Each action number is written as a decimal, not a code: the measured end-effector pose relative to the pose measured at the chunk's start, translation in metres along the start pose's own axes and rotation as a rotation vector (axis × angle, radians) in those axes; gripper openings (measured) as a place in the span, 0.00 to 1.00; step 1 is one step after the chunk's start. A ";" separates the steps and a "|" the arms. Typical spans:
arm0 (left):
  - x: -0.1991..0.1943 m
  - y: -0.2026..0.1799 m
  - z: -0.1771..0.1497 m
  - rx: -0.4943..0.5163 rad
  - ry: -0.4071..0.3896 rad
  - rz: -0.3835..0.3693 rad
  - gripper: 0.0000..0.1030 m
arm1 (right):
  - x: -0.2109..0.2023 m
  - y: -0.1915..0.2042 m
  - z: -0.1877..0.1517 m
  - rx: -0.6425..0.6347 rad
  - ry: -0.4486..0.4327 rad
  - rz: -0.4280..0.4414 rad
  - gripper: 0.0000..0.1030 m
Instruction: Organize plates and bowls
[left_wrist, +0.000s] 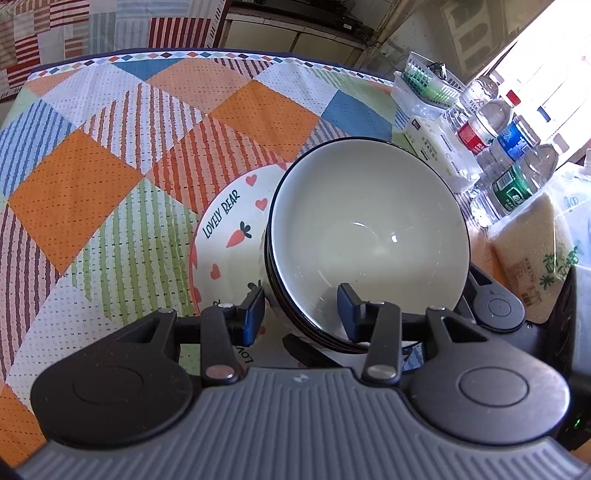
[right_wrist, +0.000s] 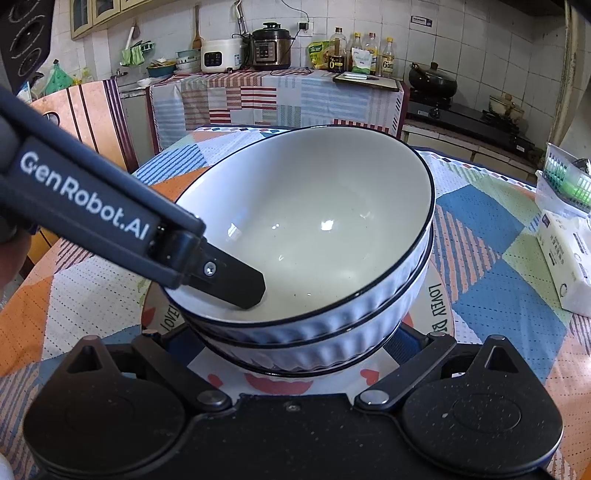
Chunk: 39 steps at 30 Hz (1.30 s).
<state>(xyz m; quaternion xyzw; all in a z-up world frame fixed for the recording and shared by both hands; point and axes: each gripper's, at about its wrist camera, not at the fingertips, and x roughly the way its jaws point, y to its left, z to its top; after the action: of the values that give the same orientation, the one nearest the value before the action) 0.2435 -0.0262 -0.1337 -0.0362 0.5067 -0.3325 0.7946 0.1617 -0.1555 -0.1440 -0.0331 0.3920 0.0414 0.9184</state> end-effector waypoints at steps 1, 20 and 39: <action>0.001 0.001 0.000 -0.007 -0.001 0.000 0.41 | 0.000 0.001 0.000 -0.003 -0.002 -0.004 0.98; -0.054 -0.032 -0.029 0.040 -0.165 0.149 0.61 | -0.049 0.015 -0.015 0.137 -0.055 -0.034 0.97; -0.143 -0.064 -0.069 0.021 -0.182 0.242 0.76 | -0.129 0.006 -0.003 0.140 -0.061 -0.095 0.97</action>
<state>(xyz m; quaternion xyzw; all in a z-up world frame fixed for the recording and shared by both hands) 0.1172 0.0244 -0.0296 0.0035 0.4298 -0.2351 0.8718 0.0697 -0.1559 -0.0527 0.0142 0.3636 -0.0287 0.9310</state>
